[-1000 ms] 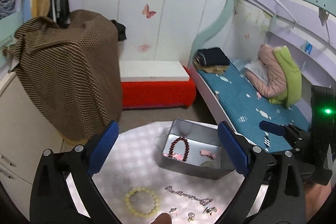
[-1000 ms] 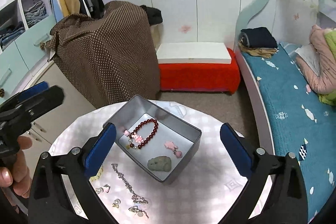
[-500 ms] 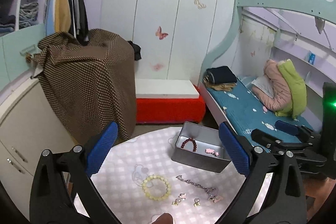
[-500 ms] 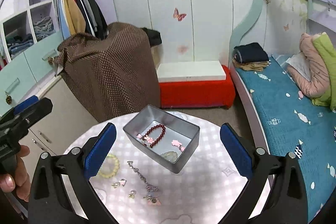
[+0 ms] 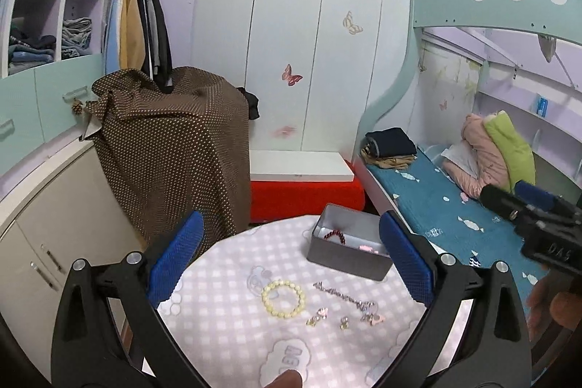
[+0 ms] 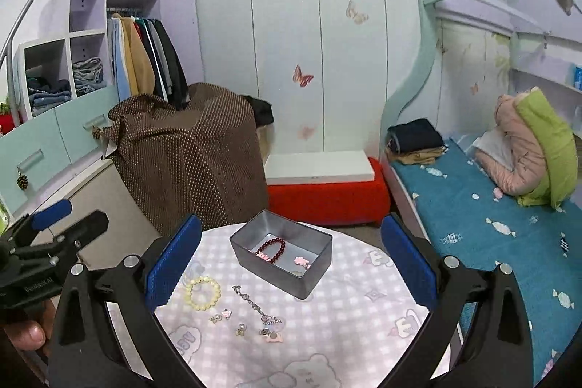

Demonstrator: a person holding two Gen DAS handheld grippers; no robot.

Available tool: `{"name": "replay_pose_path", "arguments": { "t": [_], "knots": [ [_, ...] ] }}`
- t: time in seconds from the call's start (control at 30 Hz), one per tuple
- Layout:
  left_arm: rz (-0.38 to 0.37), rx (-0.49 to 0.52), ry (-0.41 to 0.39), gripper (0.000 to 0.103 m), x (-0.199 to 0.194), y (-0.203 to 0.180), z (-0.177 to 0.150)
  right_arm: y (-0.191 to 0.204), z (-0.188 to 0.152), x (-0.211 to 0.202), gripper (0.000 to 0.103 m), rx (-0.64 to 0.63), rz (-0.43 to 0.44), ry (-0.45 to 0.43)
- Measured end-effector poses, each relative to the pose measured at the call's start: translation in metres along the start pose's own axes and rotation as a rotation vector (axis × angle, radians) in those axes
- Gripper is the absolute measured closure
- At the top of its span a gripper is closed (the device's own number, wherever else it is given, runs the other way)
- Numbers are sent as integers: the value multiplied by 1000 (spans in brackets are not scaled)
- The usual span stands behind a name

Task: Organize jewelry
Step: 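Withdraw both grippers from the box back over the table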

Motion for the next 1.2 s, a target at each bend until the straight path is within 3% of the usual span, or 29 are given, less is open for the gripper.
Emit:
{"name": "replay_pose_path", "arguments": {
  "t": [0.53,1.0,1.2],
  "knots": [
    [49,-22,23,6,-21,16,-51,-5,-36,-34,8,15,-37,-21],
    [68,-8,164,6,34,28,-93,-5,-68,-3,8,23,-28,100],
    [101,-21,243,6,83,37,-103,-4,-77,15,8,16,-24,155]
  ]
}}
Point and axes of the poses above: each gripper's, at about its wrist camera, not at the fingertips, and x roughly the way its jaws point, y to its left, z to its top, the point moved 4 cm from there along x, roughly the way its jaws point, and after that the axes turned 6 degrees about y, right-handed, at the moved point
